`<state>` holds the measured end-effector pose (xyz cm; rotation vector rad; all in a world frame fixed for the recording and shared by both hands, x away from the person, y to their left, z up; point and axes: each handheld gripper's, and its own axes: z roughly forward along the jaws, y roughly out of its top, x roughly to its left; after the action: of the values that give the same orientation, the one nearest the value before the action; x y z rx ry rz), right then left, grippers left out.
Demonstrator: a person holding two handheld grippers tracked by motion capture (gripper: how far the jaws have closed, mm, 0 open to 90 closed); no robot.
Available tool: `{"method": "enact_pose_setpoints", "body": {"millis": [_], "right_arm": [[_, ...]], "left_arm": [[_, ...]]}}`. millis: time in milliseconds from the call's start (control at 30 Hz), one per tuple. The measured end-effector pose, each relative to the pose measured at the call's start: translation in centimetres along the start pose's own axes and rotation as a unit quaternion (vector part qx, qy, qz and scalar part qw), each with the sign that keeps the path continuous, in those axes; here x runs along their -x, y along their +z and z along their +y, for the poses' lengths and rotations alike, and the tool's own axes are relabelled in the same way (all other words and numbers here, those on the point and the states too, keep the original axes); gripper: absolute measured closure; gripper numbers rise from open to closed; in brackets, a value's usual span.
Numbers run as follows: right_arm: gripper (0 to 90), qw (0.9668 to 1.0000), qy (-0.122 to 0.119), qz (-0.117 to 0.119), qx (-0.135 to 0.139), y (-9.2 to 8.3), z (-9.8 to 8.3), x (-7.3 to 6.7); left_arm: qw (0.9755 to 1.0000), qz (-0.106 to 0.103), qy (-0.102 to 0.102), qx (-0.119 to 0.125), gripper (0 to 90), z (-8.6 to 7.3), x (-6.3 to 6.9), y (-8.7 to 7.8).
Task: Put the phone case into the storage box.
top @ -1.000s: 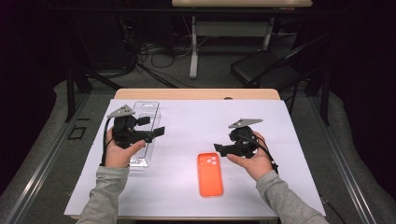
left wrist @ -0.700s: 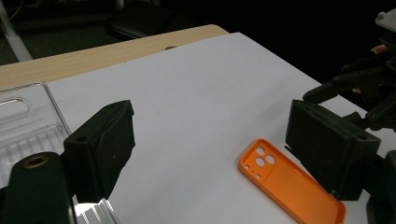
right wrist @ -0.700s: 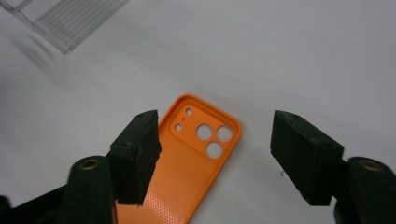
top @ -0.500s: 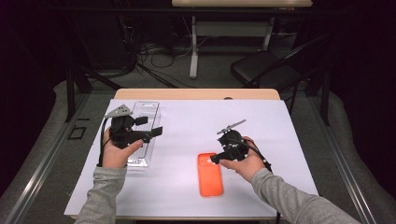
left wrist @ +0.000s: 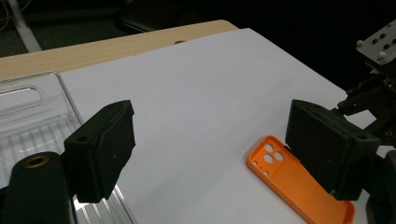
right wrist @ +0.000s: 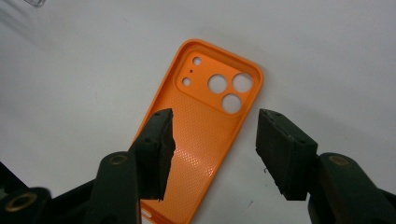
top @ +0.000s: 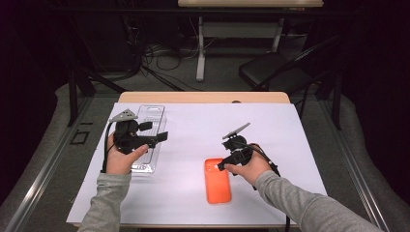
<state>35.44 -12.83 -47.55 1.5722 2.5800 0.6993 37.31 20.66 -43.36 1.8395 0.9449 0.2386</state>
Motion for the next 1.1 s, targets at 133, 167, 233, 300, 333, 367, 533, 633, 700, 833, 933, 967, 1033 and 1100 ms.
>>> {"method": "enact_pose_setpoints", "body": {"millis": [133,167,233,300,333,367,533,633,700,833,933,967,1033,1100], "right_arm": [[46.3,0.9998,0.017,-0.001,-0.014,0.4,0.1,0.0],[46.4,0.9992,0.023,-0.004,-0.031,0.4,0.2,0.0],[47.9,0.9994,0.011,-0.01,-0.032,0.5,0.2,0.1],[54.1,0.9999,0.012,-0.005,-0.011,1.0,0.1,0.1],[56.5,0.9993,0.019,-0.002,-0.032,0.9,0.2,0.1],[57.3,0.9988,0.018,0.0,-0.046,1.0,0.3,0.3],[56.9,0.9939,0.041,0.009,-0.102,1.4,0.5,0.8],[56.9,0.9943,0.067,0.016,-0.081,2.0,0.3,0.8],[57.5,0.9942,0.073,0.008,-0.078,2.1,0.3,0.7],[63.1,0.9934,0.077,-0.007,-0.085,2.4,0.3,0.8],[65.6,0.9922,0.091,-0.008,-0.085,2.8,0.2,1.2],[66.8,0.992,0.092,-0.008,-0.086,2.9,0.2,1.3],[68.9,0.9906,0.1,-0.008,-0.093,3.1,0.2,1.6],[70.9,0.9913,0.11,0.001,-0.073,3.4,0.0,1.7]], "left_arm": [[1.0,-0.003,-0.004,0.001,15.9,0.0,0.0,0.0],[1.0,-0.004,-0.004,0.001,15.9,0.0,0.0,0.0],[1.0,-0.003,-0.004,0.001,16.0,0.0,0.0,0.0],[1.0,-0.003,-0.003,0.0,16.0,0.0,0.0,0.0],[1.0,-0.003,-0.003,0.001,16.0,0.0,0.0,0.0],[1.0,-0.004,-0.003,0.001,16.0,0.0,0.0,0.0],[1.0,-0.002,-0.002,0.001,16.4,0.0,-0.1,0.0],[1.0,-0.003,-0.004,0.001,16.9,0.0,-0.1,0.0],[1.0,-0.002,-0.004,0.002,17.0,0.0,-0.1,0.0],[1.0,-0.003,-0.006,0.003,17.3,0.0,-0.2,-0.1],[1.0,-0.001,-0.005,0.004,17.3,0.0,-0.2,-0.1],[1.0,-0.001,-0.005,0.004,17.3,-0.1,-0.2,-0.1],[1.0,0.0,-0.007,0.005,17.3,-0.1,-0.3,-0.1],[1.0,0.001,-0.008,0.005,17.3,-0.1,-0.3,-0.1]]}}
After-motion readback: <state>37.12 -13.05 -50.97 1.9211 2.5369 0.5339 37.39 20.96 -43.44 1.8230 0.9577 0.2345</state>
